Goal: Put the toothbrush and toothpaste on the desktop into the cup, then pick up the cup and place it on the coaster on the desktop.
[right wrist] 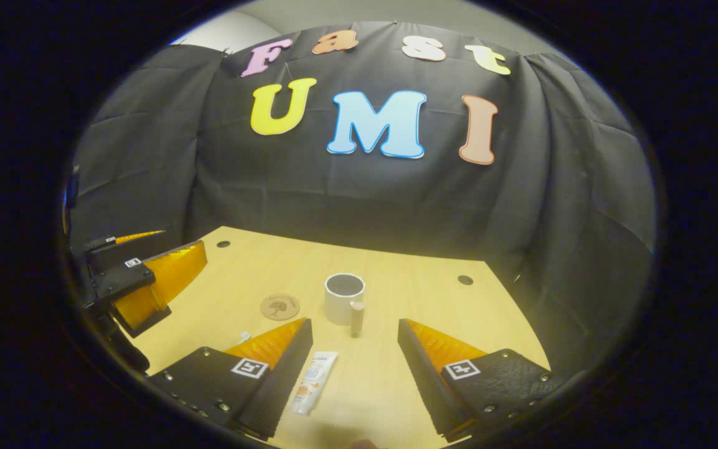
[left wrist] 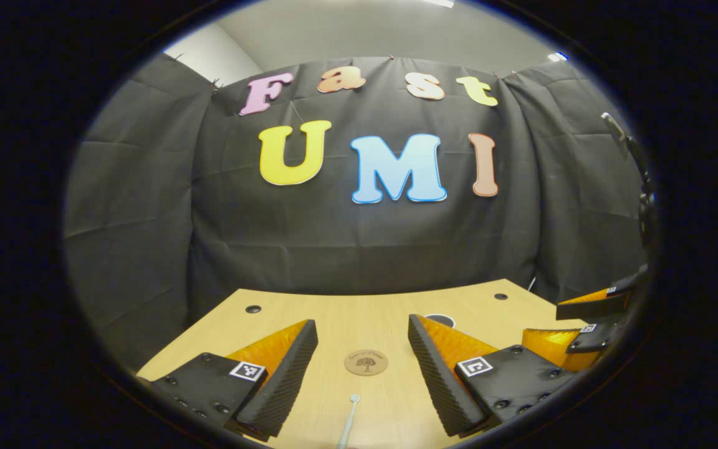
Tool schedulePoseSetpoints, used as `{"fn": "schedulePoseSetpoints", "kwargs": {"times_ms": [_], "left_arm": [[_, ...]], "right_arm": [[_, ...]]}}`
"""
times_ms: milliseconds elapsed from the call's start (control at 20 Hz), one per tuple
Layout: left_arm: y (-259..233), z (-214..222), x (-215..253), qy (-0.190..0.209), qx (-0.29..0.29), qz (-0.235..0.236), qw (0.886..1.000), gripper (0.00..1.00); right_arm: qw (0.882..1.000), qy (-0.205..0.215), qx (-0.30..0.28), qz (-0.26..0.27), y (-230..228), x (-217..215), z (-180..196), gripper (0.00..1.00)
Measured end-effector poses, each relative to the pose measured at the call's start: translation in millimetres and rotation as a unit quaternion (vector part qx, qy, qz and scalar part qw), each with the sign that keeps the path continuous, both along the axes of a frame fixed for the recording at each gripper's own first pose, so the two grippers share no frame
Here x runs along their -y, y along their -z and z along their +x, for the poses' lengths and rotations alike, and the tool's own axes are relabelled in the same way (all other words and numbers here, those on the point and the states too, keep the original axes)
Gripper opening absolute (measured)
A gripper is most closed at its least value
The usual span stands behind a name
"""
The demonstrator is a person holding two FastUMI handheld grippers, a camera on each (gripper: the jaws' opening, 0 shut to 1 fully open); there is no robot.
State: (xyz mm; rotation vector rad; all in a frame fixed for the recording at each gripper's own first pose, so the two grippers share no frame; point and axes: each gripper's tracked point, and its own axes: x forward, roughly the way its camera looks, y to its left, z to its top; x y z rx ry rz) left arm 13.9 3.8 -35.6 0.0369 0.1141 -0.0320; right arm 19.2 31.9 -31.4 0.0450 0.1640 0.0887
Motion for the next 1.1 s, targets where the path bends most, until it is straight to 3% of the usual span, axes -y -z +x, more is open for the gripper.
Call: {"fn": "schedulePoseSetpoints", "kwargs": {"times_ms": [200, 350, 550, 600, 950, 1100], "left_arm": [[30.7, 3.7, 0.0, 0.01, -0.053, -0.018, 0.998, 0.99], [56.6, 6.3, -7.6, 0.001, -0.096, -0.031, 0.995, 0.96], [95.5, 8.9, -9.1, -0.004, -0.165, -0.055, 0.985, 0.93], [104.9, 9.5, -11.5, -0.006, -0.183, -0.059, 0.981, 0.96], [172.8, 2.1, -20.4, -0.02, -0.306, -0.083, 0.948, 0.96], [202.5, -5.6, -21.8, -0.022, -0.37, -0.092, 0.924, 0.97]], "right_arm": [[0.998, -0.022, -0.059, 0.005, 28.1, -13.4, 10.1, 0.87], [0.995, -0.034, -0.096, 0.011, 46.9, -23.5, 15.2, 0.87], [0.988, -0.057, -0.143, 0.026, 64.6, -41.1, 22.1, 0.87], [0.986, -0.06, -0.153, 0.029, 67.7, -44.5, 24.5, 0.87], [0.969, -0.077, -0.228, 0.059, 99.2, -64.5, 38.0, 0.88], [0.961, -0.072, -0.259, 0.066, 111.2, -68.7, 45.2, 0.89]]}}
